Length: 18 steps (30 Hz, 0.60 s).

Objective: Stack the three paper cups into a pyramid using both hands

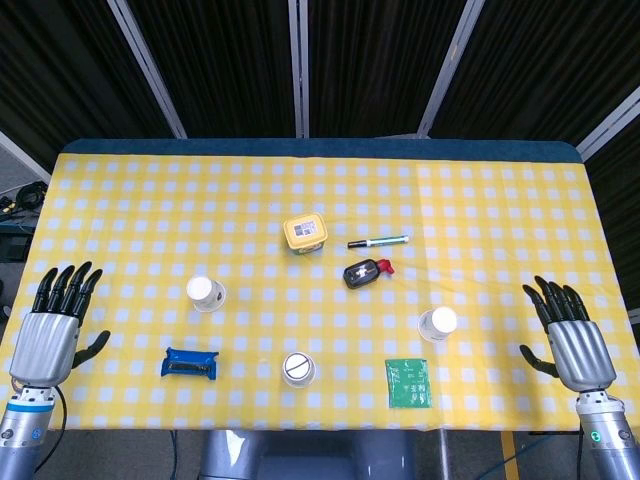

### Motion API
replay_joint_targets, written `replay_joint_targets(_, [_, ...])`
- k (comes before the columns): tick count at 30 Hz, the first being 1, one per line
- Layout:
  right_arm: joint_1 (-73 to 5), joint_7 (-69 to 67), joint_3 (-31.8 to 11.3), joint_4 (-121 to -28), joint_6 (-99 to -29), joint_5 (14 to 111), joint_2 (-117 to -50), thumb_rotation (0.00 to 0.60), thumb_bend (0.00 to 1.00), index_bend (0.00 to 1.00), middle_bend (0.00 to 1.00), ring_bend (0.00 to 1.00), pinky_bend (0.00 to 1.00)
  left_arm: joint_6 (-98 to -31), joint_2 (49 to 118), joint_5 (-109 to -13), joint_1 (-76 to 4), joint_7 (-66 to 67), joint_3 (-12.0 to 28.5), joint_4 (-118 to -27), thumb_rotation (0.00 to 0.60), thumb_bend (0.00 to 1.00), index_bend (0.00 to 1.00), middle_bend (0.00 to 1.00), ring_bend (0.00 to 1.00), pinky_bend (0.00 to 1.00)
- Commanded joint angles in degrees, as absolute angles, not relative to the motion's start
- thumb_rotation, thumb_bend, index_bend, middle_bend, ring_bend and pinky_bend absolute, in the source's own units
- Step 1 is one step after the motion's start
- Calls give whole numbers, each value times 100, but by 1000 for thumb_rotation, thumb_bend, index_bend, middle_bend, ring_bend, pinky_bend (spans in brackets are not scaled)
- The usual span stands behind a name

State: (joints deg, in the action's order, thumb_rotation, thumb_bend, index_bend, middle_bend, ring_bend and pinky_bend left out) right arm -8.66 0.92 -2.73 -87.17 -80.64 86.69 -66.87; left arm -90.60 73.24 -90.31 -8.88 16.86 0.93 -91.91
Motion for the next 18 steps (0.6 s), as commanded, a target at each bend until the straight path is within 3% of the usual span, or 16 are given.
replay_joint_targets(1, [-867,98,-279,-8716,-8070,8669,-6693,600,152,92,0,0,0,-9030,7319,-9033,-881,1707,88,-9191,600,230,0,0,0,0])
replay_joint_targets(14, [-830,57,-286,-8832,-8122,8669,-6612,600,152,92,0,0,0,-8700,7365,-8998,-974,1881,115,-9246,600,230,0,0,0,0])
replay_joint_targets(18, [-826,-15,-295,-8845,-8119,8657,-6573,600,152,92,0,0,0,-8433,7440,-8798,-1175,2033,328,-9338,600,231,0,0,0,0])
